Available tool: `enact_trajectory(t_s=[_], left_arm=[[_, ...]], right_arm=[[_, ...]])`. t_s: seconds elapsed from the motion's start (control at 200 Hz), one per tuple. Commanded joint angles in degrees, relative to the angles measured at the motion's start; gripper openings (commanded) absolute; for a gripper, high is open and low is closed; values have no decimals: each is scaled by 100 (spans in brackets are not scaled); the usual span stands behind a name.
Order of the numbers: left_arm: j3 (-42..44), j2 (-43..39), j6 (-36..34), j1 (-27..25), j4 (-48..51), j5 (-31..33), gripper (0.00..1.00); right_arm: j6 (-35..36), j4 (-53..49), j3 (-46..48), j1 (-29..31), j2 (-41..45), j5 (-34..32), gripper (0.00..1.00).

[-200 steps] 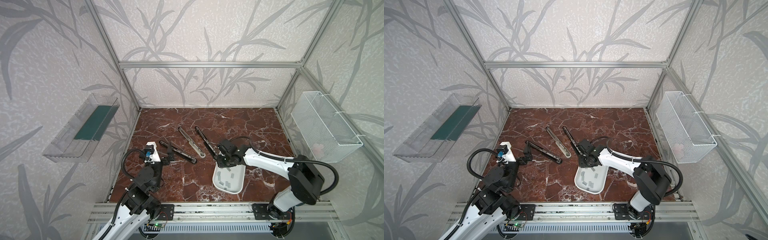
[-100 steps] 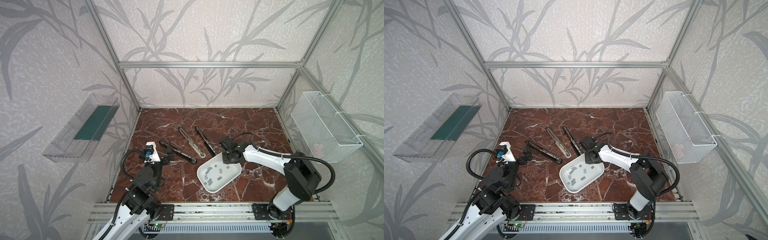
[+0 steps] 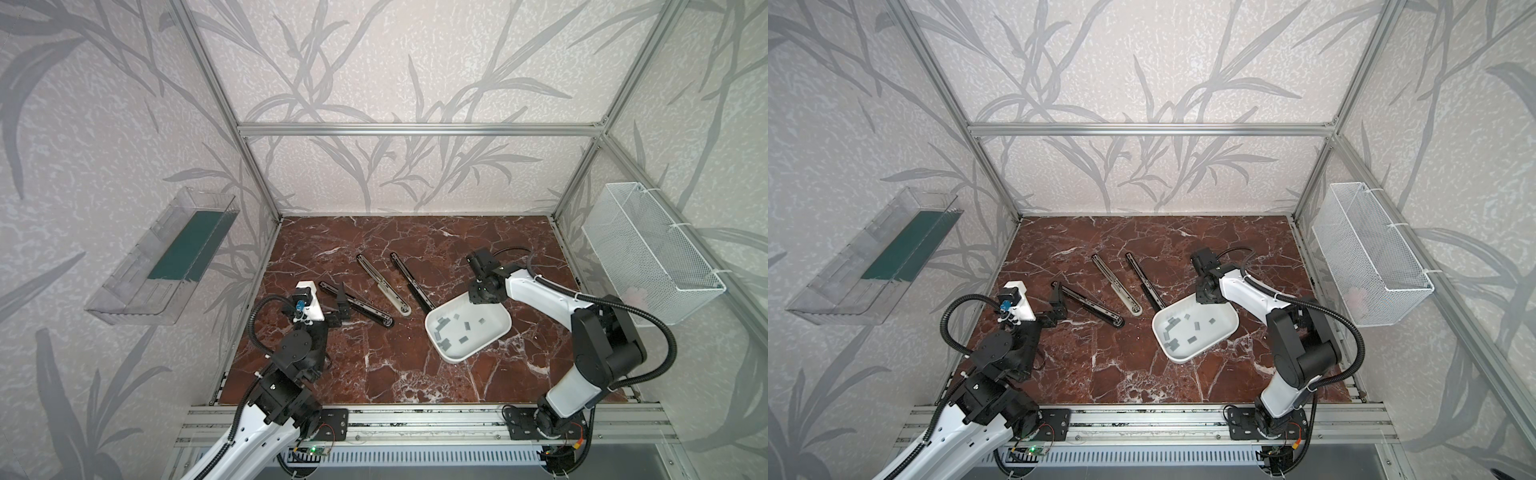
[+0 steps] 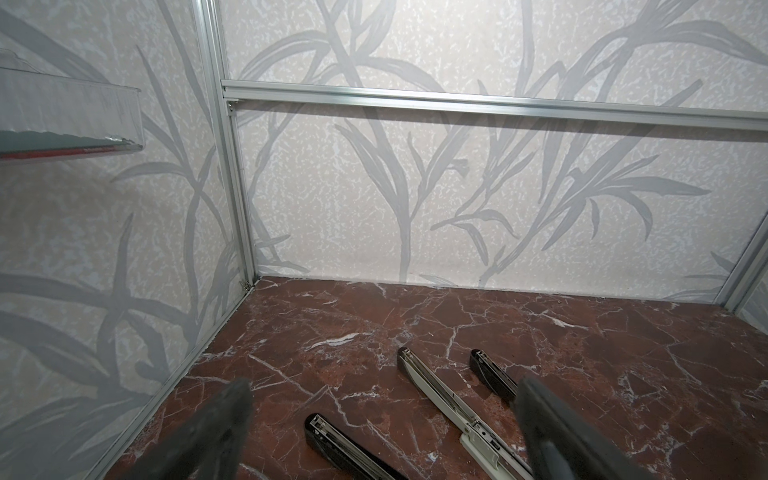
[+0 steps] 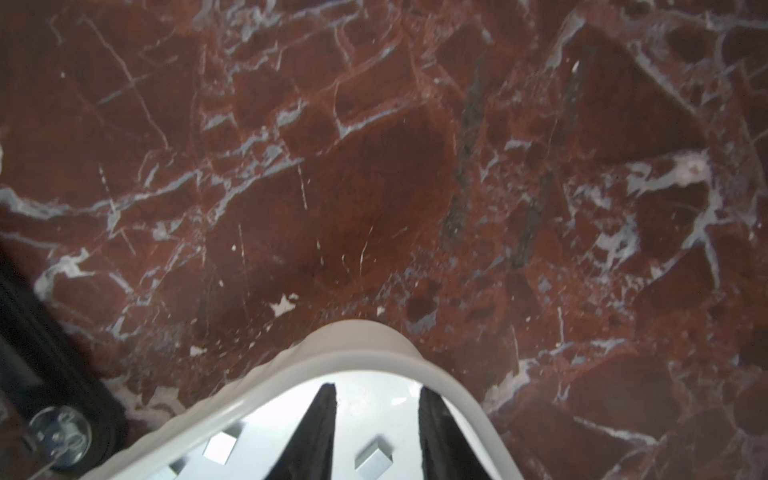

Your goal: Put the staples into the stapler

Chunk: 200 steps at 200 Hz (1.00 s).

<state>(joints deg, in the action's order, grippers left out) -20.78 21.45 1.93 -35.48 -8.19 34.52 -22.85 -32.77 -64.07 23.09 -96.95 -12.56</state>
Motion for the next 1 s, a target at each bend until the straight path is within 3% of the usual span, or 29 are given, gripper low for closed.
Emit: enact_trajectory(t_s=[0.0, 0.275, 0.42, 0.55, 0.995], left_arm=[[21, 133, -18, 30, -187, 129, 99], [-135, 718, -255, 83, -430, 308, 99], [-195, 900, -116, 198, -380, 237, 99], [-256, 1093, 160, 374, -232, -35, 99], [-353, 1217, 541, 709, 60, -495, 99]], right_arm=[[518, 44, -130, -333, -237, 75, 35], [221, -695, -686, -15, 182, 549, 39], [-193, -577, -259, 281, 396, 920, 42], [-266, -277, 312, 292, 343, 1240, 39], [-134, -38, 712, 297, -52, 1231, 35]])
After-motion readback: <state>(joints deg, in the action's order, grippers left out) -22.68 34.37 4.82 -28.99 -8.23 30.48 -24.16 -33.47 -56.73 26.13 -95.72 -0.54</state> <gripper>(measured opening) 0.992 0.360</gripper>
